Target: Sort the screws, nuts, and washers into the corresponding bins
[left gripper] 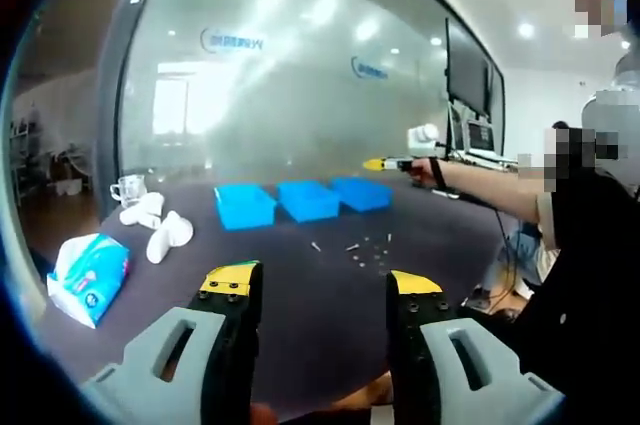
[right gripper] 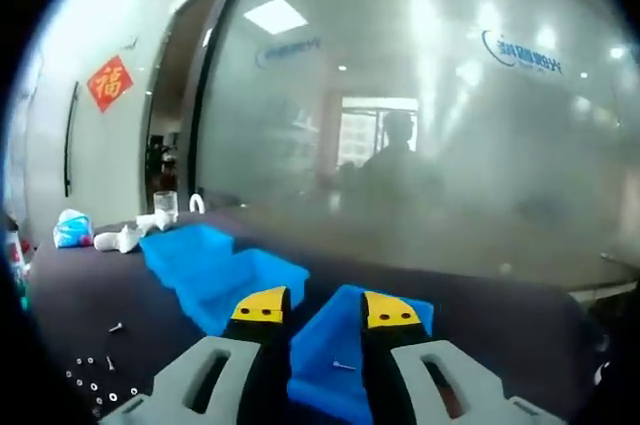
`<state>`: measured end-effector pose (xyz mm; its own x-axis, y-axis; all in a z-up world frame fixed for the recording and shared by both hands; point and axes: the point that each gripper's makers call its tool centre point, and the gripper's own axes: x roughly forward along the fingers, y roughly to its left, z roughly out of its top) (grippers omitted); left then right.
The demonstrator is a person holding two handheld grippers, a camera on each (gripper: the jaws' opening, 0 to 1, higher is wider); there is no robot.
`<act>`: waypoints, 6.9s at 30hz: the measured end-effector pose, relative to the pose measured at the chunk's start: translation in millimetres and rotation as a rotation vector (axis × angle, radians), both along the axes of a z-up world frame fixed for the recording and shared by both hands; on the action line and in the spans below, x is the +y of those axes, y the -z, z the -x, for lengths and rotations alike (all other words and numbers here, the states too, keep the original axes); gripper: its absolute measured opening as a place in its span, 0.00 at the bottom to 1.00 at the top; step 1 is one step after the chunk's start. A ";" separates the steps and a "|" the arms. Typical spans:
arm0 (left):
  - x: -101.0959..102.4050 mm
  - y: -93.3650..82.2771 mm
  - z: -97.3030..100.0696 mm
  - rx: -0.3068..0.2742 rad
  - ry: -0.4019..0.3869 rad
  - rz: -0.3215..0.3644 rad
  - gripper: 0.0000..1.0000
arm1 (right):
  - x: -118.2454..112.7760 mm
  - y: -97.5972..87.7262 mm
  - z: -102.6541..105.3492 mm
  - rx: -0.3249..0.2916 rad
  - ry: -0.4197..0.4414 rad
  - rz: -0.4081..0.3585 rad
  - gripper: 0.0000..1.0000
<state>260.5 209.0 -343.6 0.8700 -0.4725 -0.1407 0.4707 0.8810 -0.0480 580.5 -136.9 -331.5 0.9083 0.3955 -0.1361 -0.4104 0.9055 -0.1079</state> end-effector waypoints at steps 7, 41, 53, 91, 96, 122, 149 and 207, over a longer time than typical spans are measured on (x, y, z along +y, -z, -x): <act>1.2 -0.6 -0.3 -0.006 0.000 0.007 0.48 | 10.7 -7.8 33.6 -0.023 -0.048 -0.020 0.27; 2.1 -12.8 -11.7 -0.057 -0.002 0.000 0.49 | -17.0 -17.3 241.9 -0.086 -0.118 -0.212 0.40; 0.2 -15.0 -10.4 -0.061 -0.002 0.006 0.49 | -56.9 -4.5 280.7 -0.091 -0.021 -0.262 0.43; -12.2 -2.7 4.1 -0.029 0.040 -0.014 0.49 | 8.0 14.2 277.8 0.138 -0.547 0.131 0.39; -16.1 2.0 7.6 -0.018 0.054 -0.024 0.49 | 22.4 11.8 258.7 0.144 -0.593 0.247 0.36; 9.4 8.9 6.3 -0.024 -0.011 0.030 0.49 | 124.5 31.3 186.3 0.286 -0.817 0.545 0.31; 4.3 9.5 12.0 -0.011 -0.018 0.006 0.49 | 183.4 104.6 161.3 0.423 -0.976 0.916 0.28; -2.0 11.4 14.0 -0.007 -0.017 0.010 0.47 | 184.3 135.2 162.9 0.629 -0.999 0.967 0.00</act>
<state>246.4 207.0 -355.0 0.8790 -0.4588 -0.1298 0.4558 0.8885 -0.0535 417.7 47.3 -466.7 0.0295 0.3282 -0.9441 -0.9955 -0.0750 -0.0572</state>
